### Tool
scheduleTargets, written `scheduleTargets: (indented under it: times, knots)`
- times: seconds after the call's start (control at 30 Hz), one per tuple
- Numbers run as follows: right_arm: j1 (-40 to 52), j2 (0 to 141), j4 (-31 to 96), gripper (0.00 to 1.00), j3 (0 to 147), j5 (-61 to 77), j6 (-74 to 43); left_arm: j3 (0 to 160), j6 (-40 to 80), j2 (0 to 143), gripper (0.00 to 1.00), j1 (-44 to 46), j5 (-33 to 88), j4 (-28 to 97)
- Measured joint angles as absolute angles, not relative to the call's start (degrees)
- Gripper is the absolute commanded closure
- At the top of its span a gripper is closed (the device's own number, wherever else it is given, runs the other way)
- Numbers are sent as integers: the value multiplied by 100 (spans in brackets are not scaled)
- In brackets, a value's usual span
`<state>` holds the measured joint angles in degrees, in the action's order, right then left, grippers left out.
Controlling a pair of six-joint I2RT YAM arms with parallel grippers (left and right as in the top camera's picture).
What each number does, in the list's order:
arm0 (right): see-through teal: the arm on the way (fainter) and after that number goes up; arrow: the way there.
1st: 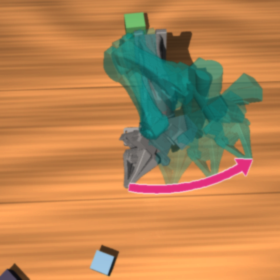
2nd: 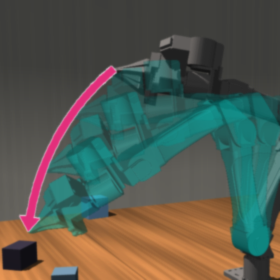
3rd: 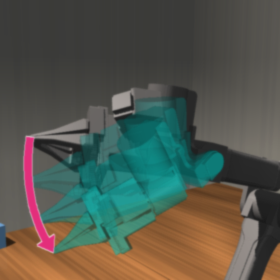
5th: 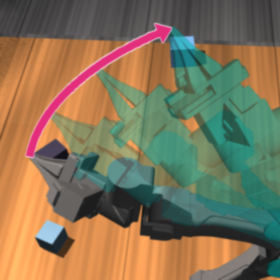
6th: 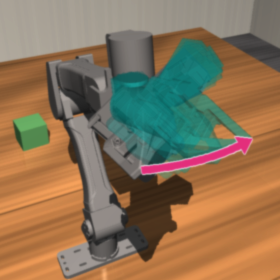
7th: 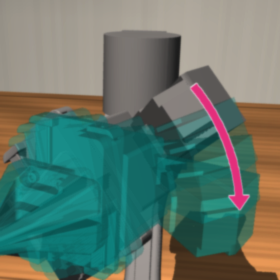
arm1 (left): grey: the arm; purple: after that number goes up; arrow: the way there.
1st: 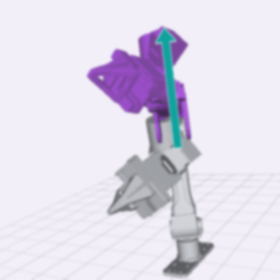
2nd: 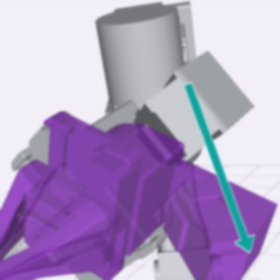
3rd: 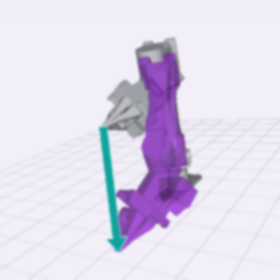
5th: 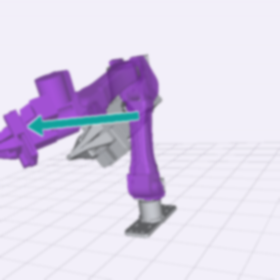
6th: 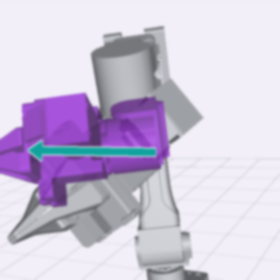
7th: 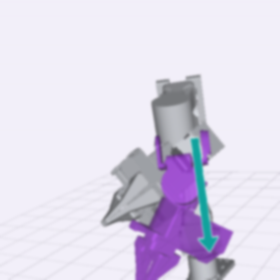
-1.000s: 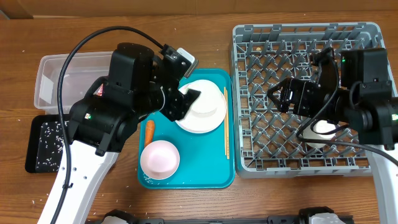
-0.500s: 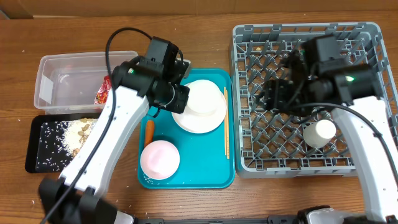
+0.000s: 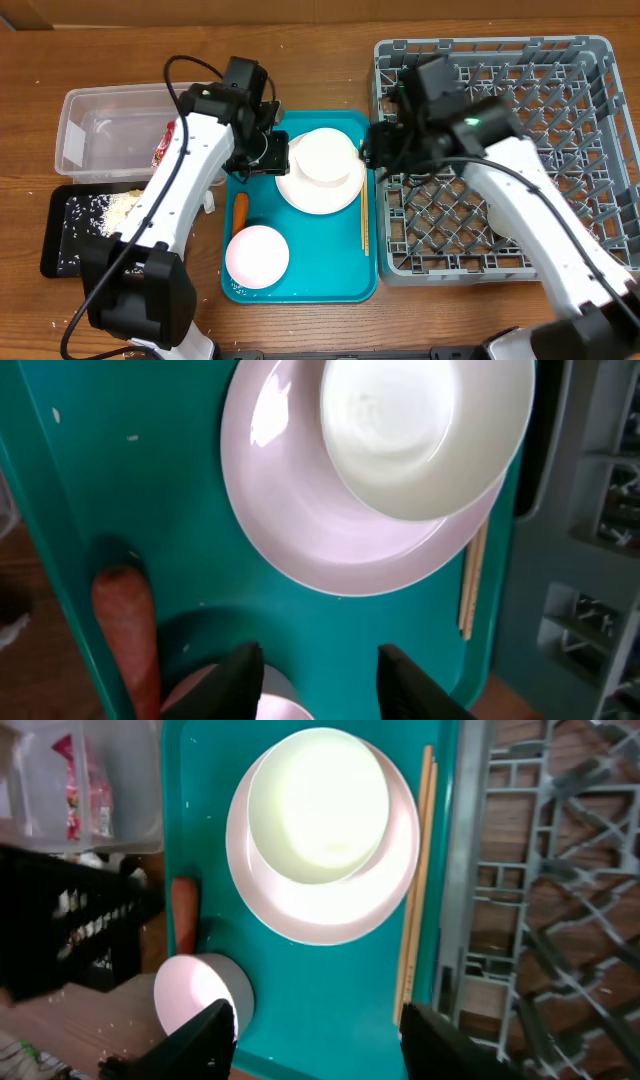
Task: Sort waste into correct bins and load items into the dishwasher
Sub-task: 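Move right gripper to the bowl on the plate and grasp its rim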
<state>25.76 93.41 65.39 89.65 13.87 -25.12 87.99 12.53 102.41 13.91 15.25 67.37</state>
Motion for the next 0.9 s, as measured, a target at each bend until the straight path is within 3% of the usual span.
scheduleTargets:
  times: [0.13, 0.33, 0.77, 0.9]
  knots:
    - [2904, 9961, 6064, 44, 8967, 1280, -2902, 9251, 1273, 10239, 53, 1096, 1806, 7240]
    - [3301, 10930, 5911, 44, 8960, 917, -3745, 10186, 972, 9970, 35, 902, 1911, 7784]
    - [3352, 11789, 5258, 42, 8958, 685, -4788, 10320, 836, 9692, 36, 902, 1955, 7992]
    - [3352, 11955, 5061, 52, 8958, 674, -4845, 10322, 779, 9692, 37, 902, 1955, 8149]
